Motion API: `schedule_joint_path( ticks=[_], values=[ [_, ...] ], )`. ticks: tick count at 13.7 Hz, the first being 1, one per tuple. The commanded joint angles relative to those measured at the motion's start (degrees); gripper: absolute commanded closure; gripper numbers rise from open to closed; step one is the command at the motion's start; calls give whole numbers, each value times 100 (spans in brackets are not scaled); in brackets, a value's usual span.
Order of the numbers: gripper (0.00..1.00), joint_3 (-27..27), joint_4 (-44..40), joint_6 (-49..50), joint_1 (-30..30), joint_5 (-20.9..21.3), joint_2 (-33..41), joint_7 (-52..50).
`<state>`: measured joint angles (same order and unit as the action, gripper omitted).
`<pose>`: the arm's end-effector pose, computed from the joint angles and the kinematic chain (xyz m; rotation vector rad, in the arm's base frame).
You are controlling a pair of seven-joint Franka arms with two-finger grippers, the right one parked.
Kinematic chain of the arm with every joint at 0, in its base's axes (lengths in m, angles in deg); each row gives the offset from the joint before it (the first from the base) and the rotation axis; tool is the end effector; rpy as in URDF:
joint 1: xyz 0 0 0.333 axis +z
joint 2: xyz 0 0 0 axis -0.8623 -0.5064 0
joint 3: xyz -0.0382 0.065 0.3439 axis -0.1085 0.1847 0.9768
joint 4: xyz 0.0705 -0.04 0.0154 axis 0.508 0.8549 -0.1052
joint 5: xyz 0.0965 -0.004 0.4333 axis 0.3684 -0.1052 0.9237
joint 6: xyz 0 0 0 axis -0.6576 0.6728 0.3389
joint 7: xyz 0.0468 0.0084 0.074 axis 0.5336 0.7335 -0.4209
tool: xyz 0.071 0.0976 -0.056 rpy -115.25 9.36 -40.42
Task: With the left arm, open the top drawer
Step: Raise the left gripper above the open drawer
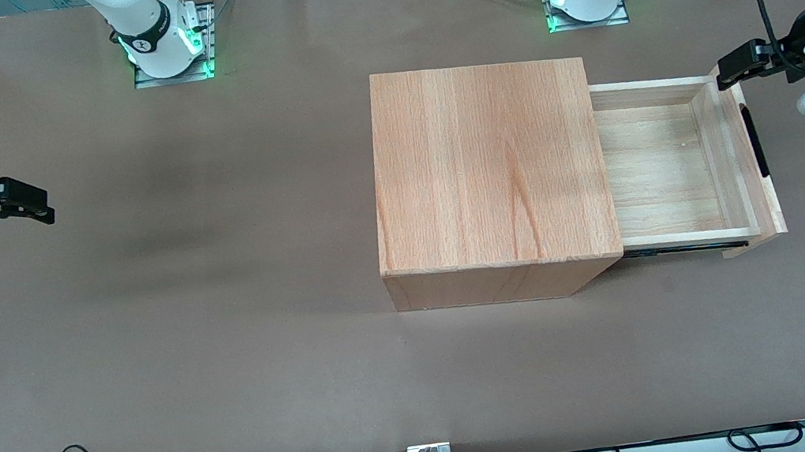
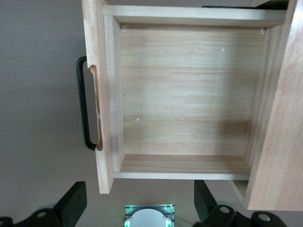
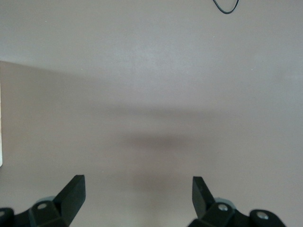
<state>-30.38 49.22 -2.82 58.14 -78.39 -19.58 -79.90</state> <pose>0.6191 -0.0258 0.6139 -3.1242 0.0248 0.3229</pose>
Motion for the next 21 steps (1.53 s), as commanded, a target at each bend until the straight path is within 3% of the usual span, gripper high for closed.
schedule_joint_path(
  ticks=[1, 21],
  values=[
    [0, 77, 664, -349, -68, 201, 484, -8],
    [0, 16, 304, -480, -33, 148, 45, 89]
  ],
)
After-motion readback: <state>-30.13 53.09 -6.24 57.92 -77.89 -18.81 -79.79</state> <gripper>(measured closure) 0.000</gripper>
